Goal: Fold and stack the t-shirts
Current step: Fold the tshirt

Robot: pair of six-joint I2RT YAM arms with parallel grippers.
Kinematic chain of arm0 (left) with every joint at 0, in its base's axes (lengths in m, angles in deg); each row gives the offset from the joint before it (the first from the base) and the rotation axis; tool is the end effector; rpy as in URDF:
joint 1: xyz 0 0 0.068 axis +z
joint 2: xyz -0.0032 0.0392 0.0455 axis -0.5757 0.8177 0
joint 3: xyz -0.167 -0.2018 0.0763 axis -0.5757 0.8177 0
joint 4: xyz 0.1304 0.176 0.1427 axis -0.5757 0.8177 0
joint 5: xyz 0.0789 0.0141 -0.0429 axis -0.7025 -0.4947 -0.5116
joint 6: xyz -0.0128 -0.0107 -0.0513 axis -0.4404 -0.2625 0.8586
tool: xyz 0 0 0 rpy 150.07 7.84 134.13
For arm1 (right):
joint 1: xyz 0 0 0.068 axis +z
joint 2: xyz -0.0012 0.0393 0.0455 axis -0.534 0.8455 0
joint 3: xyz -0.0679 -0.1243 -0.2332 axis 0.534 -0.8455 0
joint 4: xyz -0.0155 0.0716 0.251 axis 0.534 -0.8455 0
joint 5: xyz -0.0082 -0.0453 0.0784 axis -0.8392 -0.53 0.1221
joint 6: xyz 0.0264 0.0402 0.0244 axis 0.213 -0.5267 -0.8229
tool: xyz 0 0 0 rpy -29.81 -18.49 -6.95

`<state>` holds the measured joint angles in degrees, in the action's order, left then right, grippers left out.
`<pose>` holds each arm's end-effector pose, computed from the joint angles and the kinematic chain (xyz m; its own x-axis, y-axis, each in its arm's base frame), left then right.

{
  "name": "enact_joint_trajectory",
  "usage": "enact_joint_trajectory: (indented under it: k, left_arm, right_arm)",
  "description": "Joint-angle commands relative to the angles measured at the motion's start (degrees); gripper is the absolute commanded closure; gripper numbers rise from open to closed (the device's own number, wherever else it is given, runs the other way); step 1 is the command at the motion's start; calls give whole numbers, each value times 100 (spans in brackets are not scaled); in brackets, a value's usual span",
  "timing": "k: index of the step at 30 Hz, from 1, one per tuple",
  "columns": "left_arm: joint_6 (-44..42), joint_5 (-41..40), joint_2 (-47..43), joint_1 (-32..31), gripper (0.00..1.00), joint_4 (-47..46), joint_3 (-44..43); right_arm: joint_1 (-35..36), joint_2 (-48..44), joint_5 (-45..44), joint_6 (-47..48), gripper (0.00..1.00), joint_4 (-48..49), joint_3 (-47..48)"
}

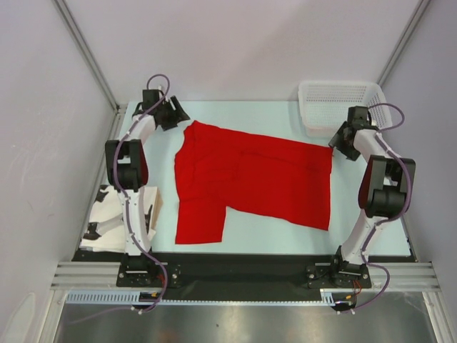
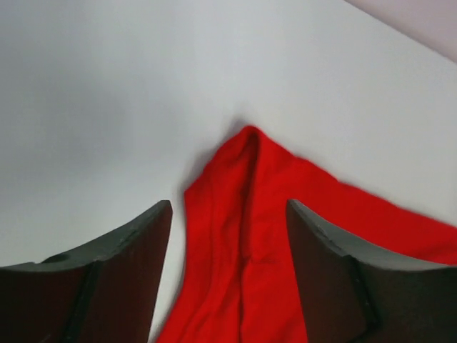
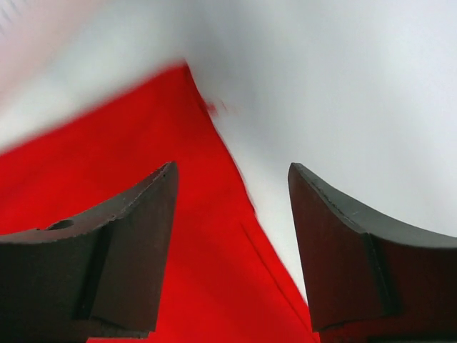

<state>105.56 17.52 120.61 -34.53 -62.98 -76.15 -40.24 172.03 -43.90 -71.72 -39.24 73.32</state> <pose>0.5442 -0.0062 0.1782 -0.6924 -0.4385 -0.5730 -0.0800 0.8359 -0.5430 0.4123 -0.0640 0.2094 -0.6321 0.5149 -0.5791 0.5593 0.8204 0.1189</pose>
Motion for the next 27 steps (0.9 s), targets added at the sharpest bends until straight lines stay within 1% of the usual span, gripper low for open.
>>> enact_joint_trajectory:
  k: [1,2,3,4,5,6,7,8,9,11,12,14,15,17,18,19,21,23,25,26,27]
  left_arm:
    - [-1035,-813,-1653,-264,31,668,403]
    - [-1124,-971,-2169,-299,33,756,613]
    - [-1177,-1025,-2531,-361,37,809,1225]
    - [-1108,-1034,-2865,-361,39,740,1648]
    - [-994,-991,-3634,-361,41,618,2122]
    - [-871,-851,-3964,-370,44,355,3015]
    - [-722,-841,-4254,-448,48,309,3389]
    - [-729,-858,-4561,-527,50,396,3706]
    - [-912,-980,-4956,-798,52,510,4179]
    - [-1045,-1113,-5328,-1107,53,904,4586]
    - [-1063,-1166,-5695,-1361,53,976,5032]
    - [-967,-1289,-6118,-1573,51,1030,5578]
    - [-819,-1272,-6599,-1670,51,1003,6147]
    - [-660,-1342,-7102,-1714,51,1020,6669]
    - [-546,-1377,-7322,-1715,54,1056,7089]
    - [-501,-1612,-7733,-1723,56,1126,7258]
    - [-370,-1876,-7974,-1819,60,1310,7618]
    - [-360,-2167,-7940,-1960,61,1311,7568]
    - [-10,-2273,-7590,-1978,60,1512,7401]
    - [148,-2247,-7223,-1978,60,1626,7383]
    - [297,-2265,-7097,-1978,61,1688,7409]
  right_arm:
    - [-47,-1327,-47,166,32,-1214,-437]
    - [-47,-1523,50,122,33,-1319,-613]
    - [-56,-1760,355,87,34,-1425,-1024]
    - [-56,-1945,532,17,36,-1496,-1193]
    - [-38,-2260,743,-53,39,-1575,-1395]
    - [-21,-2402,1154,-211,41,-1697,-1562]
    - [40,-2552,1271,-264,44,-1742,-1851]
    - [250,-2893,1342,-309,44,-1812,-1976]
    - [391,-3061,1334,-387,45,-1839,-2099]
    - [654,-3413,1386,-493,46,-1874,-2433]
    - [673,-3728,1535,-607,47,-1874,-2565]
    - [682,-3985,1737,-695,50,-1892,-2898]
    - [682,-4195,1886,-713,51,-1909,-2978]
    - [691,-4372,1958,-740,53,-1944,-3171]
    - [691,-4529,2045,-731,53,-1944,-3207]
    - [691,-4592,2072,-705,55,-1944,-3242]
    - [700,-4680,2142,-670,56,-1988,-3251]
    - [700,-4733,2221,-634,57,-2023,-3217]
    - [709,-4733,2283,-608,57,-2032,-3190]
    - [709,-4750,2309,-590,57,-2041,-3173]
    - [709,-4750,2310,-573,57,-2050,-3120]
